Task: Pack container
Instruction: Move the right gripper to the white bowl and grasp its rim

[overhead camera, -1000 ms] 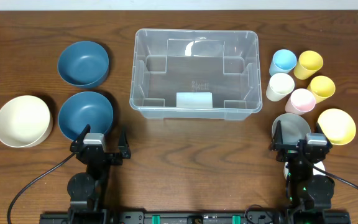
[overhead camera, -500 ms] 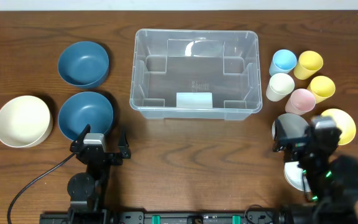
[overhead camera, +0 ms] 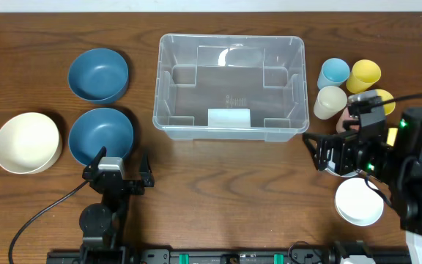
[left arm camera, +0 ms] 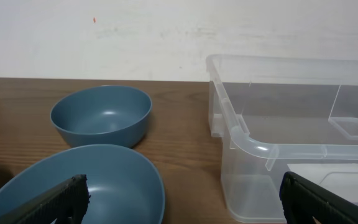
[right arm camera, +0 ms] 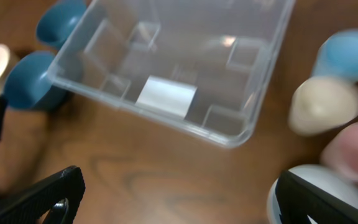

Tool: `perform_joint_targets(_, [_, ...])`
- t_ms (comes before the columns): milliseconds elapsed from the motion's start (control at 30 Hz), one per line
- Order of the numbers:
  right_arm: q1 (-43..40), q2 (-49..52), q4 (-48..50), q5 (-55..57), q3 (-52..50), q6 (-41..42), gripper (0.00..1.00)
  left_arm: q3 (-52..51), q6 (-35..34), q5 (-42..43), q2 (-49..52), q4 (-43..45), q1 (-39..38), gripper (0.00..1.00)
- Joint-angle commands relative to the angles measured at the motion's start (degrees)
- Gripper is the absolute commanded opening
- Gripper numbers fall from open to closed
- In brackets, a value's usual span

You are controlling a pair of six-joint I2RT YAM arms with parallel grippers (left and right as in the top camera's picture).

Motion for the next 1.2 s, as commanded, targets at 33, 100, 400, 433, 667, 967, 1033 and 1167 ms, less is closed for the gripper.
perform_joint_targets(33, [-0.3, 1.8, -6.2, -0.3, 0.9, 2.1, 0.97, -0.9, 0.7, 0.8, -0.3, -2.1, 0.3, 0.98])
perform_joint_targets(100, [-0.3, 3.0, -12.4, 9.4, 0.8, 10.4, 0.93, -0.9, 0.7, 0.8, -0.3, -2.1, 0.3, 0.98])
perform_joint_targets(400, [-0.3, 1.4, -27.9, 40.9, -3.6, 51.5, 0.99, -0.9, 0.7, 0.8, -0.3, -2.1, 0.3, 0.98])
perform_joint_targets(433, [-0.3, 0.4, -27.1, 41.5, -4.9, 54.4, 0.99, -0.9, 0.7, 0.8, -0.3, -2.1, 0.3, 0.98])
perform_joint_targets(667, [-0.3, -4.7, -18.8, 41.0, -15.8, 64.9, 0.99, -0.9, 0.7, 0.8, -0.3, -2.1, 0.3, 0.98])
perform_joint_targets(967, [-0.3, -4.8, -3.1, 37.4, -31.9, 58.2, 0.97, -0.9, 0.7, 0.8, -0.3, -2.1, 0.3, 0.98])
perform_joint_targets(1033, [-0.3, -4.6, 0.9, 36.0, -34.9, 55.7, 0.96, -0.9, 0.7, 0.8, -0.3, -2.1, 0.3, 0.98])
perform_joint_targets(1167, [-0.3, -4.0, 6.4, 35.8, -38.9, 53.2, 0.95, -0.9, 0.7, 0.9, -0.3, -2.1, 0.3, 0.98])
